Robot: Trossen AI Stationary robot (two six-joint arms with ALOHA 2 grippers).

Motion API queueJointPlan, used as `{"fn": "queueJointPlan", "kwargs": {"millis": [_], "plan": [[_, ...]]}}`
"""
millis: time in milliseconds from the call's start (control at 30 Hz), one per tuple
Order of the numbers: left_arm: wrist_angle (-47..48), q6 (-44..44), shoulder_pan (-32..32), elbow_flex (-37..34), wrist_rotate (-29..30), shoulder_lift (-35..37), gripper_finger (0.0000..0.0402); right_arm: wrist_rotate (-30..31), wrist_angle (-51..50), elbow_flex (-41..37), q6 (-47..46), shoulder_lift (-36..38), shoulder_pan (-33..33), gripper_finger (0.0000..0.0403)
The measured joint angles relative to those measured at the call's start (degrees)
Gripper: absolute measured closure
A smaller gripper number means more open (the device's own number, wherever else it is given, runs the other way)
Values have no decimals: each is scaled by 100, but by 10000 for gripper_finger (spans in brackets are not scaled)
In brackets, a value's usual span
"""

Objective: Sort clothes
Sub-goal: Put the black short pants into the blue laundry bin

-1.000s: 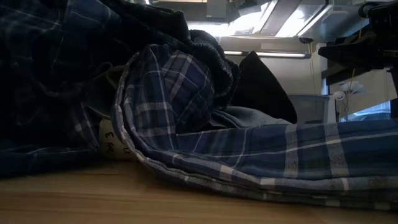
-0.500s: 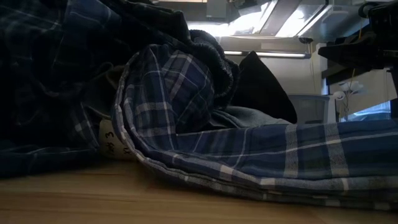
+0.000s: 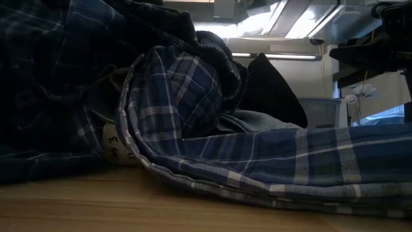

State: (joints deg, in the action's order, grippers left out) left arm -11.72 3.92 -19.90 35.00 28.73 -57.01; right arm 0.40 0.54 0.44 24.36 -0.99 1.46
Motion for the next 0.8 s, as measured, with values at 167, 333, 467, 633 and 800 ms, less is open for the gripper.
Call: {"fn": "queueJointPlan", "kwargs": {"millis": [167,333,467,633,800], "plan": [[-82,89,0,0,1,0,233,0,0,1,1,0,0,386],[-89,105,2,0,4,0,233,0,0,0,0,2,0,386],[-90,54,2,0,4,0,233,0,0,1,0,2,1,386],[-84,0,3,0,4,0,233,0,0,0,1,2,0,386],[19,-226,-19,0,4,0,233,0,0,-1,1,1,1,386]]}}
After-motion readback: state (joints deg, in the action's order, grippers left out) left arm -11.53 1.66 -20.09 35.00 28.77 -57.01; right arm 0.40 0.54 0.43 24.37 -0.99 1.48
